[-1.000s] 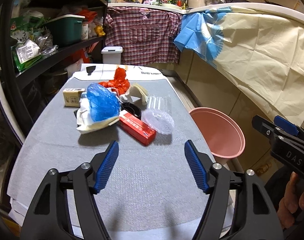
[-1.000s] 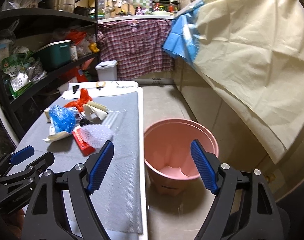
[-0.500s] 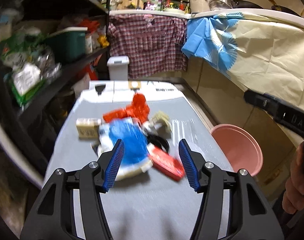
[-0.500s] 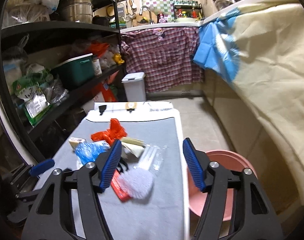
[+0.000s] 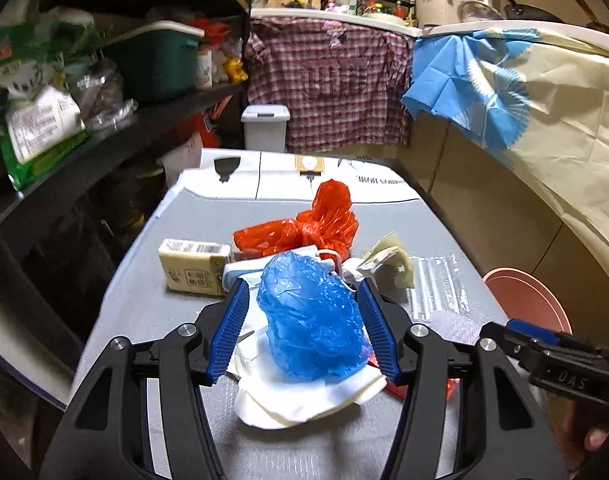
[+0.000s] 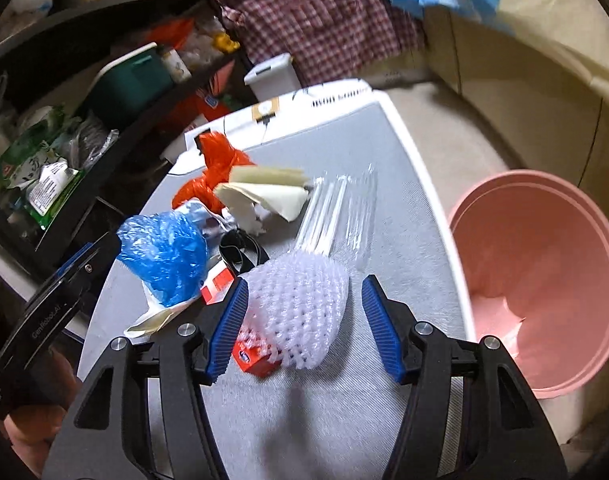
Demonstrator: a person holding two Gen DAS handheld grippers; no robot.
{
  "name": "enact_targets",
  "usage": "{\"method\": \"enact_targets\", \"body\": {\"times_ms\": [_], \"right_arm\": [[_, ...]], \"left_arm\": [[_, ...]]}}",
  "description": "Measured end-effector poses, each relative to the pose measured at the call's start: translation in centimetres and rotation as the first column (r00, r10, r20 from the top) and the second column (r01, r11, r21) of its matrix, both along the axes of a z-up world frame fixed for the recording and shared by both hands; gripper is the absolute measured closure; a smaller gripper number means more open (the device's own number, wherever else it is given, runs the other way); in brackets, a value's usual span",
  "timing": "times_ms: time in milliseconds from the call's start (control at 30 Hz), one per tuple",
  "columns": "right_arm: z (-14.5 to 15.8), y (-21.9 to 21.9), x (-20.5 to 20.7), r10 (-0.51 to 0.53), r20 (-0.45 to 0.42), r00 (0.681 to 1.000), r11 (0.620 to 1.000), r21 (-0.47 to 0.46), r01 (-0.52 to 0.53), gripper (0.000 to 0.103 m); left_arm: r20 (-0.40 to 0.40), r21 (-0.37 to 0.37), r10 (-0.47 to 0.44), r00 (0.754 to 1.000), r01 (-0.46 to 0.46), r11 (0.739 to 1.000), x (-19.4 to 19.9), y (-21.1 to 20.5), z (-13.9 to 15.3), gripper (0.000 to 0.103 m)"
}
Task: Collect trash
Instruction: 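Grasp the white foam fruit net with the right tool while the left tool grasps the blue plastic bag, then carry the foam net and blue bag over the pink bucket with both tools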
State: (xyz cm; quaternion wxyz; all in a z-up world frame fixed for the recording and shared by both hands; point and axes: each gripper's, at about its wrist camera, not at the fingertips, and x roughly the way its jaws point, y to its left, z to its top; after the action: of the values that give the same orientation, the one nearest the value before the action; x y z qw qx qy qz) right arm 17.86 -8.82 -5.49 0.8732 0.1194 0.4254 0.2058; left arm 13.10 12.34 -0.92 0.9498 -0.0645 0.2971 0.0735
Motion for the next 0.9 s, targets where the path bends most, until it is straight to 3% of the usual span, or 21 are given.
{"method": "enact_targets", "body": {"times_ms": [200,267,300,367,433,533,900], "right_arm": [[-2.5,0.7,1.1,0.004,-0.088,0.996,1.0,-0.001,-0.004,0.048],[-2.8,0.6,1.1,0.009,-0.099,0.995,1.0,0.0,-0.009,0.054],[-2.7,0.6,1.1,0.011,-0.101,0.995,1.0,0.001,-0.011,0.058],[-2.5,0.6,0.9,0.019,-0.095,0.995,1.0,0.001,-0.019,0.067],[-2.3,0.8,0.8,0.032,-0.089,0.995,0.999,0.004,-0.031,0.078],[-1.8,0.9,0.5,0.048,-0.068,0.997,0.999,-0.003,-0.048,0.089],[2.0,0.7,-1.6,0.062,0.083,0.995,0.998,-0.036,-0.059,0.092]], "left_arm": [[-0.043,-0.006,0.01,0.999,-0.01,1.0,1.5,0.5,-1.6,0.048],[-0.056,-0.023,0.008,0.998,-0.009,1.0,1.7,0.7,-2.0,0.055],[-0.064,-0.026,0.006,0.998,-0.008,1.0,1.8,0.8,-2.1,0.064],[-0.075,-0.031,0.003,0.997,-0.005,0.999,2.0,0.8,-2.3,0.066],[-0.081,-0.037,-0.006,0.997,0.003,0.999,1.9,0.7,-2.3,0.086],[-0.073,-0.029,-0.014,0.997,0.012,1.0,1.7,0.4,-2.0,0.095],[-0.006,-0.001,-0.023,1.0,0.023,1.0,0.0,-0.6,0.9,0.096]]}}
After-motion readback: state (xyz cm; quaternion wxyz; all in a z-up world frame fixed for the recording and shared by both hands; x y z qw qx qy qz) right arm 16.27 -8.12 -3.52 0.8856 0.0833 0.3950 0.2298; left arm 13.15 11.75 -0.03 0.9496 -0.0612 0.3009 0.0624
